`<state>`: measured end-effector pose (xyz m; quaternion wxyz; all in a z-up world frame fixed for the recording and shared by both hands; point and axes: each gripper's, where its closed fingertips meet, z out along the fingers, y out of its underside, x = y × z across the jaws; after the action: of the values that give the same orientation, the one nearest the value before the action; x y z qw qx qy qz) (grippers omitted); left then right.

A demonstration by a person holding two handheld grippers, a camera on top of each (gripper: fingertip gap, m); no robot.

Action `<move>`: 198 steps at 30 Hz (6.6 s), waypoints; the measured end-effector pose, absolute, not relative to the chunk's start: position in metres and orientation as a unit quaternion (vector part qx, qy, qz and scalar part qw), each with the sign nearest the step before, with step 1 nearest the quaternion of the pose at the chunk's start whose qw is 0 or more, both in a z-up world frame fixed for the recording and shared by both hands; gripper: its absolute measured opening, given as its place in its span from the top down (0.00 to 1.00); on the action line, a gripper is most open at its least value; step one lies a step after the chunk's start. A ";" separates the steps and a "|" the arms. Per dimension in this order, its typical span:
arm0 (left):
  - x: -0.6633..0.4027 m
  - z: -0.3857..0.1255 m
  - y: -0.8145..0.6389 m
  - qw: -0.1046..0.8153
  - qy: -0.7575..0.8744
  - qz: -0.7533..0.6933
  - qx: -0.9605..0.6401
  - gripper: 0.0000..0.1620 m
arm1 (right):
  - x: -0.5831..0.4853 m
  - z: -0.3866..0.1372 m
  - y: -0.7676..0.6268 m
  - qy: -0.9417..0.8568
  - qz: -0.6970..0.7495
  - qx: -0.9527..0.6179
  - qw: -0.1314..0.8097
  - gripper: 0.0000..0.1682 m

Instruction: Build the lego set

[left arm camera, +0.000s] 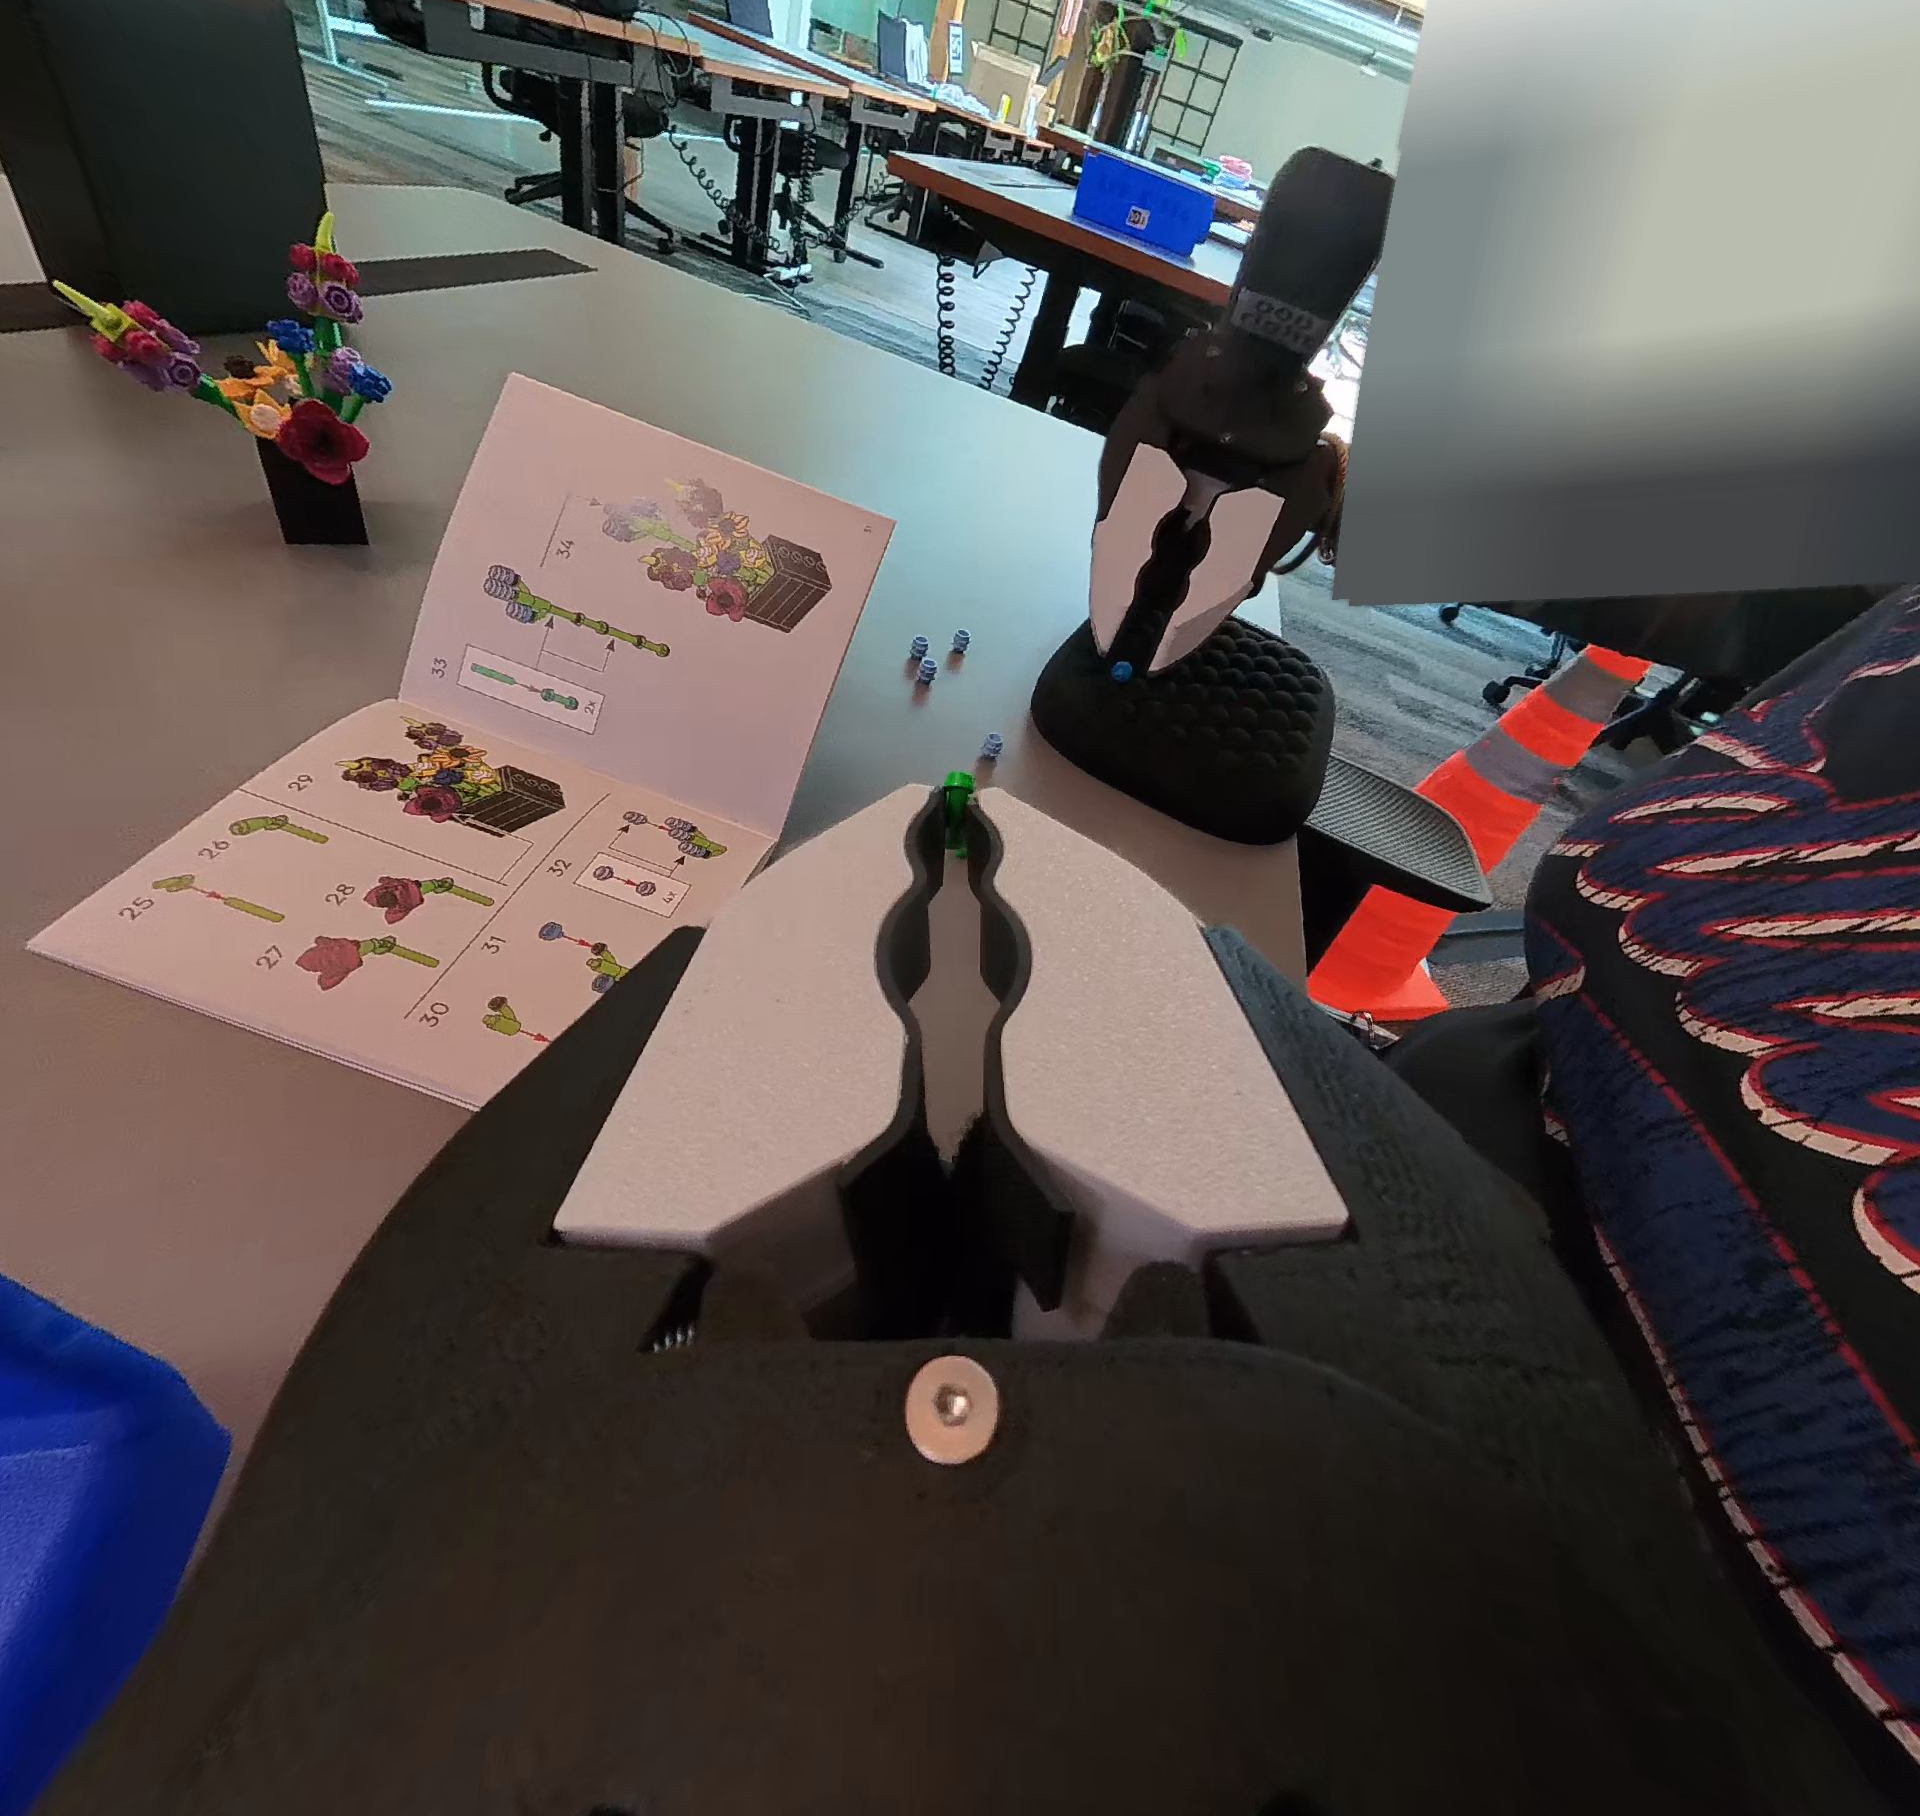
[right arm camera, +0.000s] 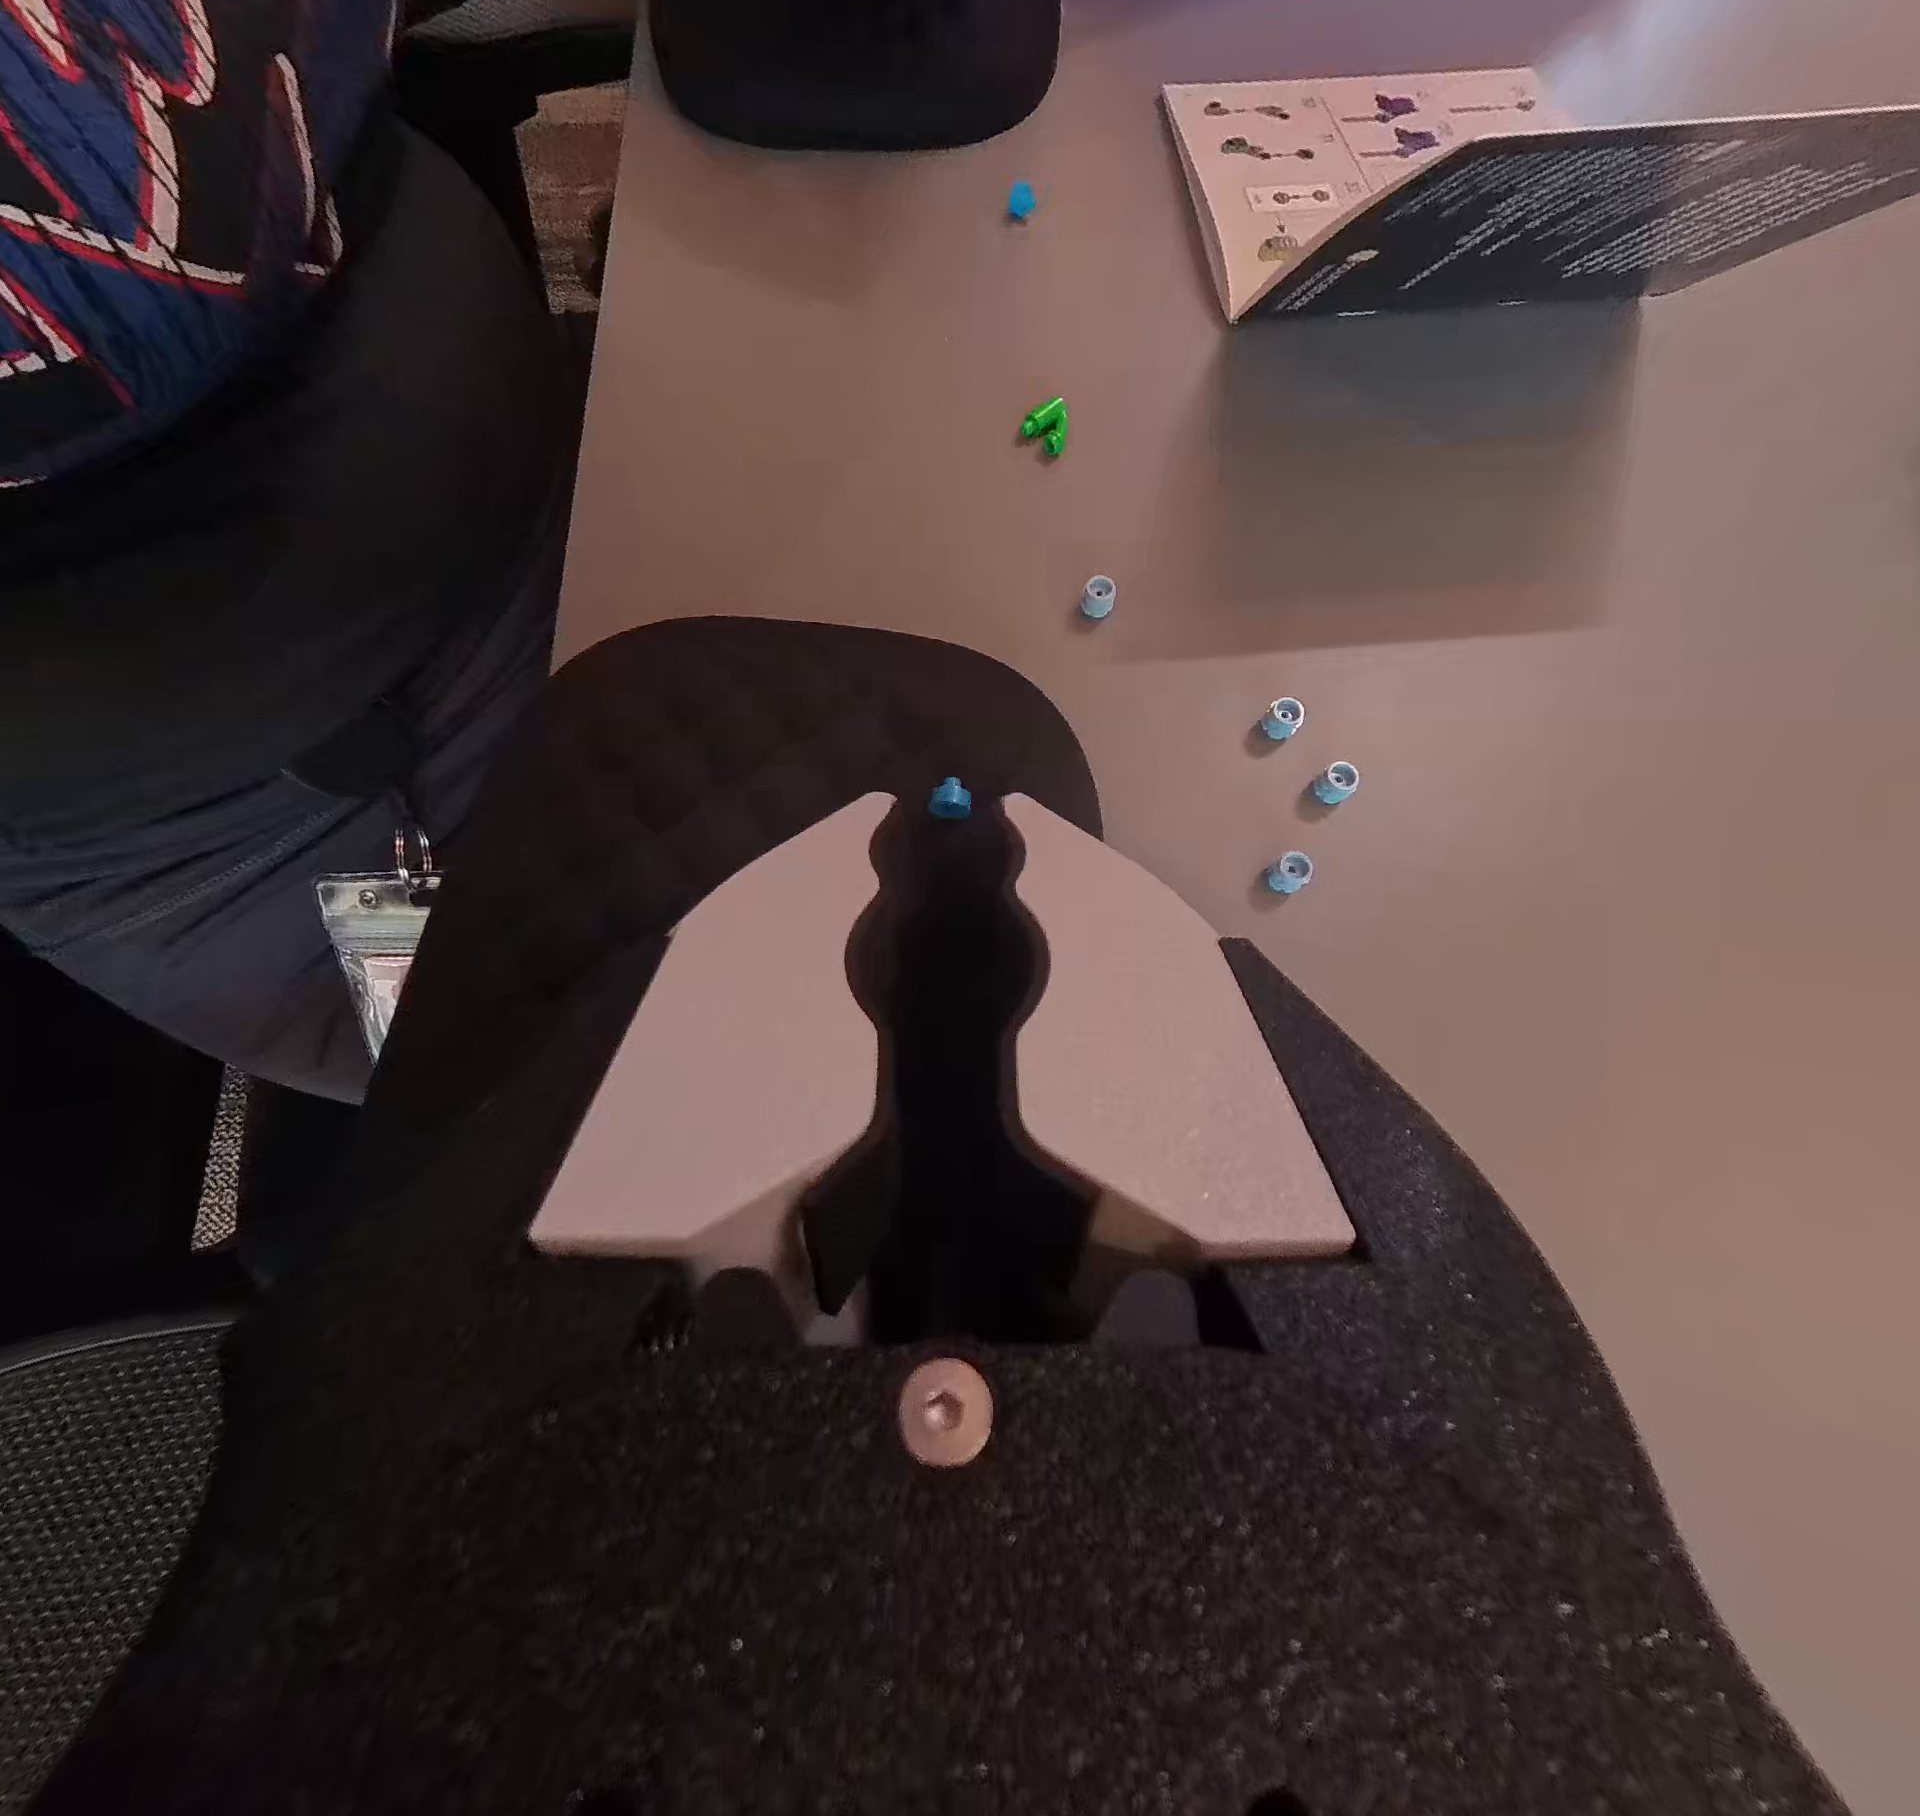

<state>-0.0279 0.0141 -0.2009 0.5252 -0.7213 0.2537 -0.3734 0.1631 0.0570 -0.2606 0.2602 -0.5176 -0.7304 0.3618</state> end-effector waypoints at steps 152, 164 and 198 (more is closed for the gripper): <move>0.004 -0.258 -0.009 0.395 0.434 -0.244 -0.772 0.98 | -0.005 -0.253 -0.010 -0.698 0.398 -0.558 0.207 0.96; 0.003 -0.243 -0.008 0.419 0.405 -0.296 -0.757 0.97 | -0.006 -0.236 -0.008 -0.635 0.486 -0.561 0.213 0.96; -0.005 -0.227 -0.002 0.465 0.365 -0.319 -0.741 0.97 | -0.011 -0.208 0.000 -0.537 0.610 -0.528 0.247 0.96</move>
<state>-0.0047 -0.0021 -0.2272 0.4645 -0.7410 0.3650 -0.3194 -0.0109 -0.0003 -0.2080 0.2468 -0.5283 -0.5368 0.6097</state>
